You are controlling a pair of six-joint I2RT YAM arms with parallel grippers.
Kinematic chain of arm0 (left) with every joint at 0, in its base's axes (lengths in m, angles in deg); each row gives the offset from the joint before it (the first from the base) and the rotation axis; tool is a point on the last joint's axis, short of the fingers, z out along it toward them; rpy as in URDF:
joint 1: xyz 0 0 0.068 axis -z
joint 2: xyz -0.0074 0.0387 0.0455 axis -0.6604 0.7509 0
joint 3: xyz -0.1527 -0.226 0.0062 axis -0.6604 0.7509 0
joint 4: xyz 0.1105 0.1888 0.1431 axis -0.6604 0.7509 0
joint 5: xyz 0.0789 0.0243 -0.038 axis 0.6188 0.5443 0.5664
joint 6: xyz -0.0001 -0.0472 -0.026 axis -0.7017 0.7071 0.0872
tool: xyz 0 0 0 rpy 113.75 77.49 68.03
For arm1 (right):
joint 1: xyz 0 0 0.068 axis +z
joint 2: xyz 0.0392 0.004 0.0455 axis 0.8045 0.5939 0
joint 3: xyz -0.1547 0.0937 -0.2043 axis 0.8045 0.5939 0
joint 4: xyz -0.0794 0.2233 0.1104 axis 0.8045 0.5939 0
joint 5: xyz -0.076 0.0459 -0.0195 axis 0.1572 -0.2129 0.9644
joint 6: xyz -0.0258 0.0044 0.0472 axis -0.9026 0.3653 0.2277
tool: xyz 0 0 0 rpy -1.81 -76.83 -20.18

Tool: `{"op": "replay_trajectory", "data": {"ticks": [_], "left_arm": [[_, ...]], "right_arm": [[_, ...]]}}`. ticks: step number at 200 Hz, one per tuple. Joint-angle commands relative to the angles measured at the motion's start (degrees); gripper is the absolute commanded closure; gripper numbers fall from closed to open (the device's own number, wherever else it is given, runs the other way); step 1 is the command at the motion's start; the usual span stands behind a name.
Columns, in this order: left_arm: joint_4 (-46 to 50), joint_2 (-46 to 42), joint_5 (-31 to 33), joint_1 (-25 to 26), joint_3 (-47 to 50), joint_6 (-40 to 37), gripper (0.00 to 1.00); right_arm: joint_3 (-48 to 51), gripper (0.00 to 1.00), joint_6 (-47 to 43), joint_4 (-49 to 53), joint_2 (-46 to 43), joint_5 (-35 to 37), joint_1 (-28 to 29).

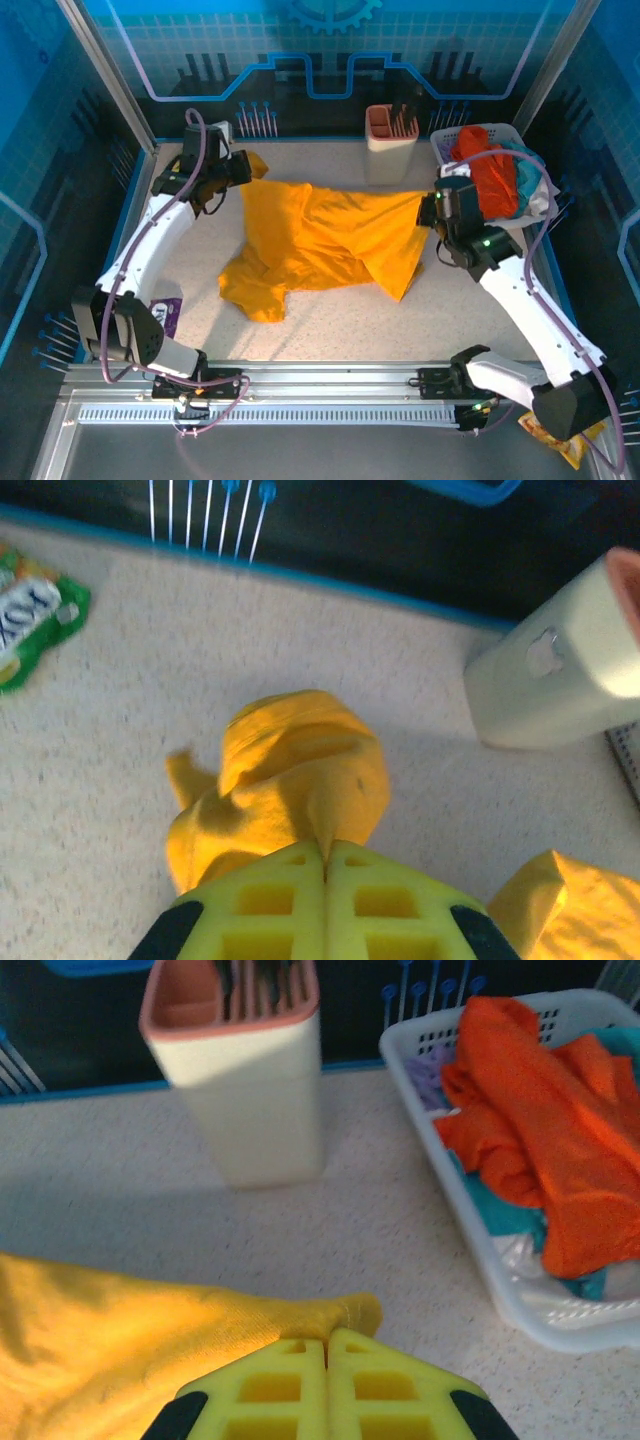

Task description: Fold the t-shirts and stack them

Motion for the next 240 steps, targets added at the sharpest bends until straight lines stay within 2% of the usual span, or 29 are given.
{"op": "replay_trajectory", "data": {"ticks": [1, 27, 71, 78, 84, 91, 99, 117, 130, 136, 144, 180, 199, 240], "left_arm": [[-7.6, 0.1, 3.1, -0.1, -1.6, -3.1, 0.98], [-9.8, 4.6, 3.7, -0.3, -7.2, -4.7, 0.98], [-16.1, 15.4, 11.1, -1.3, -14.2, -5.9, 0.95], [-15.8, 17.6, 12.1, -1.7, -15.9, -5.6, 0.91], [-15.2, 19.4, 12.3, -2.0, -17.6, -5.3, 0.84], [-13.4, 21.9, 12.4, -2.5, -19.8, -4.7, 0.71], [-10.0, 24.9, 12.2, -3.0, -23.3, -4.0, 0.62], [0.0, 29.9, 11.2, -3.7, -30.2, -2.5, 0.3], [3.5, 30.3, 9.9, -3.7, -30.3, -1.7, 0.23], [3.7, 29.5, 9.4, -3.7, -28.4, -1.2, 0.22], [3.2, 27.8, 9.0, -3.7, -25.2, -0.3, 0.21], [3.8, 17.5, 5.1, -3.7, -8.5, 5.2, 0.21], [4.5, 11.8, 1.6, -3.6, 0.4, 7.1, 0.22], [7.6, 0.5, 0.6, 0.2, 17.2, 9.0, 0.21]], "right_arm": [[-4.2, 1.0, -1.0, -4.4, 3.4, -1.2, -3.3], [-8.6, 1.0, -0.7, -5.7, 10.2, -2.9, -5.6], [-17.4, 1.0, -2.2, -6.6, 22.3, -5.5, -7.0], [-19.0, 1.0, -2.4, -5.6, 24.5, -6.5, -7.0], [-20.6, 1.0, -2.5, -4.4, 26.0, -7.4, -7.1], [-22.2, 0.97, -2.8, -2.9, 27.5, -8.7, -7.1], [-23.5, 0.88, -3.5, -1.5, 29.0, -10.7, -7.1], [-25.7, 0.49, -3.8, 3.5, 31.0, -14.4, -7.1], [-24.9, 0.19, -3.8, 5.2, 30.5, -15.7, -7.0], [-23.7, 0.12, -3.8, 5.1, 29.6, -16.3, -6.9], [-21.8, 0.07, -3.4, 4.9, 28.2, -16.9, -6.9], [-7.5, 0.03, 0.0, 2.2, 18.2, -20.2, -6.5], [1.7, 0.06, 2.4, -0.1, 13.2, -21.9, -6.5], [18.6, 0.16, 4.4, -7.0, 7.1, -23.5, -6.0]]}}
